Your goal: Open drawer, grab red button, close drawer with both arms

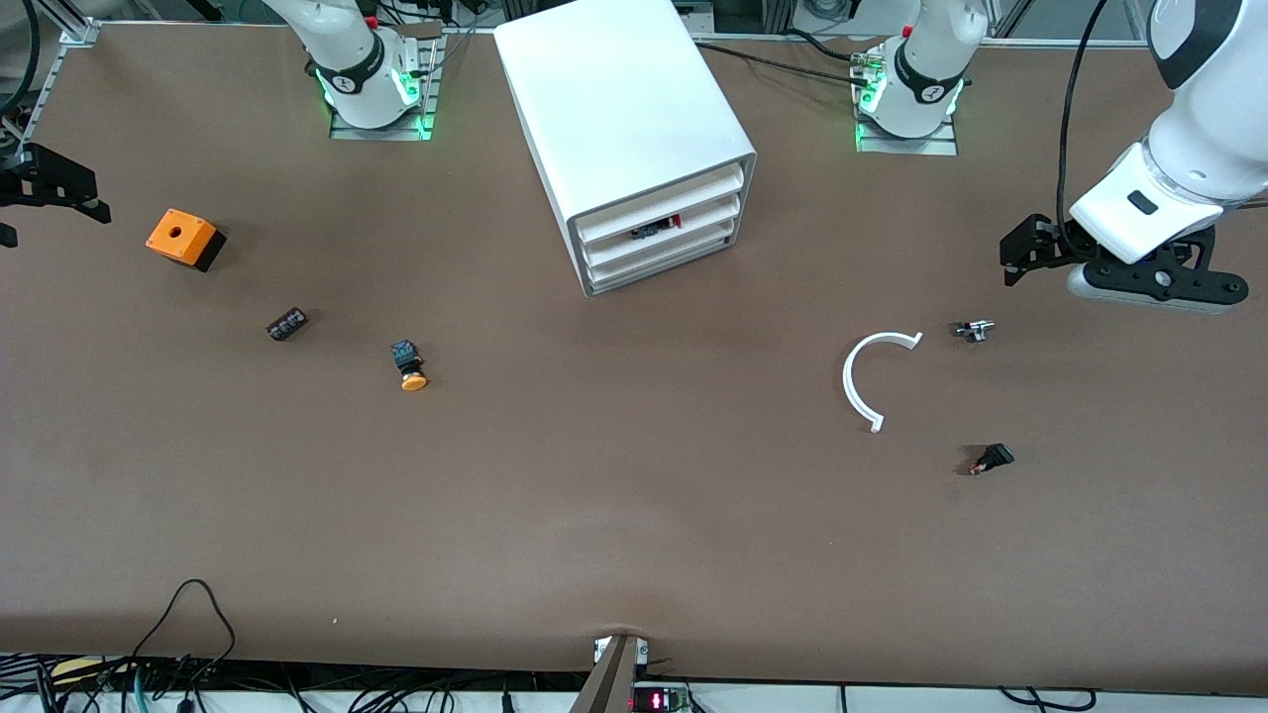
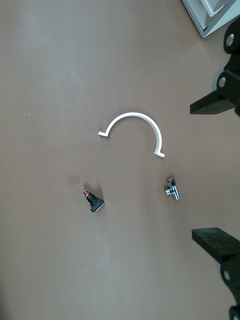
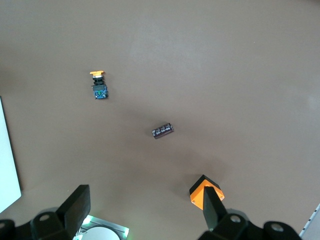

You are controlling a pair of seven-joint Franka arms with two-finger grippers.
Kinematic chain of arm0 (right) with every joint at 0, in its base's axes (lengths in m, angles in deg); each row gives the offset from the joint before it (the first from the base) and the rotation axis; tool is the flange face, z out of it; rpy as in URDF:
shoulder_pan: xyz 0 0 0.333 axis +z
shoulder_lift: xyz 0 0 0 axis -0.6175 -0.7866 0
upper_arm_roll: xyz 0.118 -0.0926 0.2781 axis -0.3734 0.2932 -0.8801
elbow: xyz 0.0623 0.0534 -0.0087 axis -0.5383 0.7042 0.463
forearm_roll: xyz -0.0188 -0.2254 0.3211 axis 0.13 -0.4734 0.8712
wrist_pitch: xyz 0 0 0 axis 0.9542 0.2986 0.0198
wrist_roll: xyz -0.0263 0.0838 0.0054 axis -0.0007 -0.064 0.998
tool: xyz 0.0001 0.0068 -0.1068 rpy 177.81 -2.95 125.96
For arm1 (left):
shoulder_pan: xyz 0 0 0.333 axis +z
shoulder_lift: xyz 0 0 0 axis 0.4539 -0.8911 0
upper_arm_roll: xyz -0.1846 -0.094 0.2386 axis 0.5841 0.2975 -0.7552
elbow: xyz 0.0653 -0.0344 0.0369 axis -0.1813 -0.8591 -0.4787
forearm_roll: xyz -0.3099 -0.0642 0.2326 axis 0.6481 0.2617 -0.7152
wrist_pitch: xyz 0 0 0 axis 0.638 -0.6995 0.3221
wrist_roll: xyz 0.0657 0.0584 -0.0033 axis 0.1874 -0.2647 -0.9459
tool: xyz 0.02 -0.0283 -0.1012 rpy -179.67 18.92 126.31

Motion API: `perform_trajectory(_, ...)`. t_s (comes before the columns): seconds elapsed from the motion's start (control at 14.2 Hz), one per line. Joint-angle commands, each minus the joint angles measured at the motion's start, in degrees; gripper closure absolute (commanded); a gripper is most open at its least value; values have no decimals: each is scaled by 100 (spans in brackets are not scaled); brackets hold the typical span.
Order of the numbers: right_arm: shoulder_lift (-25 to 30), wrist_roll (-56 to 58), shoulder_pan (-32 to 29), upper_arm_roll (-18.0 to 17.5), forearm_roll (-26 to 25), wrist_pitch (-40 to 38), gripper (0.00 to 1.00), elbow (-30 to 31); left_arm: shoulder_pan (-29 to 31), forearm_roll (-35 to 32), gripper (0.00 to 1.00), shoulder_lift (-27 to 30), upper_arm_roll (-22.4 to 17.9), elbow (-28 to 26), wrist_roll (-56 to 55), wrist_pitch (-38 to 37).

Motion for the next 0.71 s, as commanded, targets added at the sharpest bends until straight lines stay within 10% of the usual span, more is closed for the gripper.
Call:
perform_trajectory(0.0,10,67,-2,-19,35,-94,0,-25,6,18,0,68,18,13,116,-36)
perform_trajectory(0.63,10,41,-2,-19,35,-94,0,-25,15,18,0,85,18,65,116,-282)
